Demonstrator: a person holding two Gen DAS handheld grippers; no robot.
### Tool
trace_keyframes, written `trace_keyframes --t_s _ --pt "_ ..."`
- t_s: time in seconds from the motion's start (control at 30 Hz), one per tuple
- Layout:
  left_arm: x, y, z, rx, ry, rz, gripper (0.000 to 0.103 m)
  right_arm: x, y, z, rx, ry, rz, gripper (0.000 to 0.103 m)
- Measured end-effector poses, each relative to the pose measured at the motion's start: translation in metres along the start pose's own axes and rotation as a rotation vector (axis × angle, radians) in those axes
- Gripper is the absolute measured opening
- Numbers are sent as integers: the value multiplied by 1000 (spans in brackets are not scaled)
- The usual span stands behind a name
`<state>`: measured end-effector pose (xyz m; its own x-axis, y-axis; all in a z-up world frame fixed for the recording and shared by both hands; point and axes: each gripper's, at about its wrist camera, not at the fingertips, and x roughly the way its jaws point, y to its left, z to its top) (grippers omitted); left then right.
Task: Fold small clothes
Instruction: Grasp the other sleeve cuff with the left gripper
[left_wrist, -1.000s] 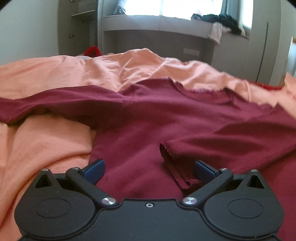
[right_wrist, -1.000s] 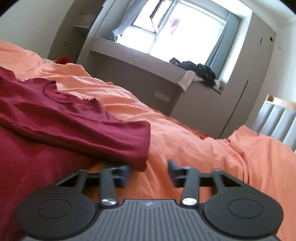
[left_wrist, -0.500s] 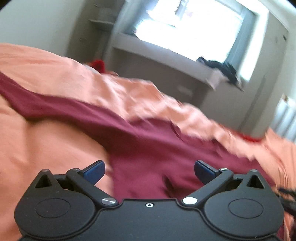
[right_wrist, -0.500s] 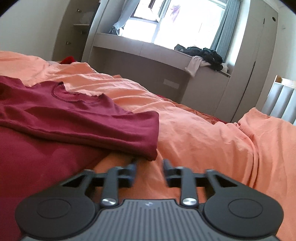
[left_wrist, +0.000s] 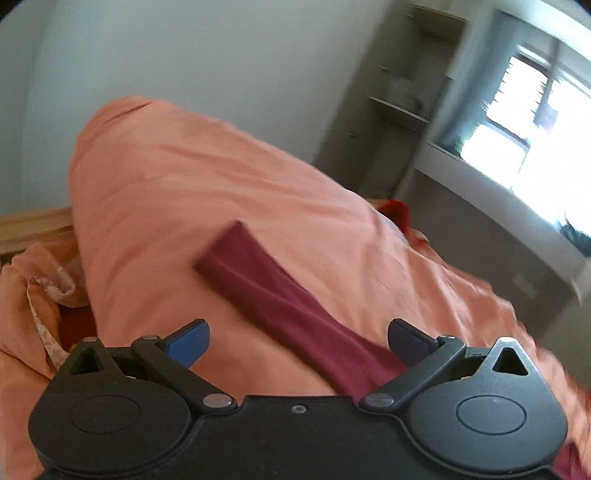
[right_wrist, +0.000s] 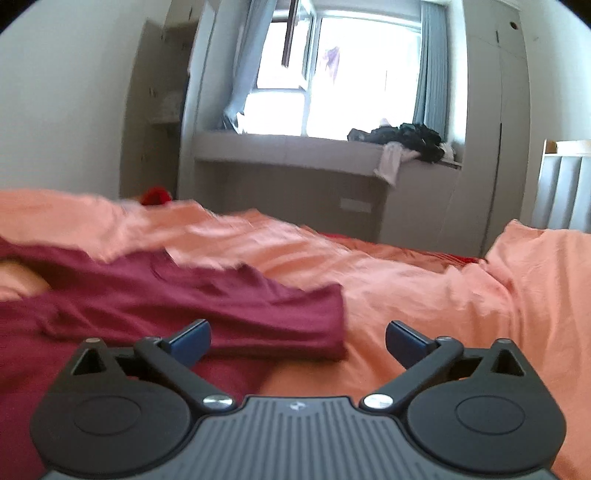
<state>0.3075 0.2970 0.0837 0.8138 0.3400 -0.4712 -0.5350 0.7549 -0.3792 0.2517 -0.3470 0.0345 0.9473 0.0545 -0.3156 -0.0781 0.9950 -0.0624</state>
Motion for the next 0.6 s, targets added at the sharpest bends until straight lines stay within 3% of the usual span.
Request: trace_keyframes --t_s 0.1,0.2,0.23,0.27,0.33,0.5,0.6 --pt "14 14 9 -74 -14 -4 99 -10 15 0 14 -35 19 103" --pt "20 9 15 -56 -69 18 79 -15 23 -1 34 -56 35 103" --pt "24 5 17 -35 -67 39 59 -16 26 -1 39 -63 36 103" --pt "29 1 19 -21 -67 55 30 -18 27 -1 39 -73 37 103" --pt "36 -3 20 0 -61 85 5 -19 31 -2 26 -94 28 103" --pt "18 -28 18 136 -238 7 3 -18 32 -3 43 -93 22 103" --pt "-6 -65 16 226 -303 -127 3 -17 31 -4 55 -92 22 103"
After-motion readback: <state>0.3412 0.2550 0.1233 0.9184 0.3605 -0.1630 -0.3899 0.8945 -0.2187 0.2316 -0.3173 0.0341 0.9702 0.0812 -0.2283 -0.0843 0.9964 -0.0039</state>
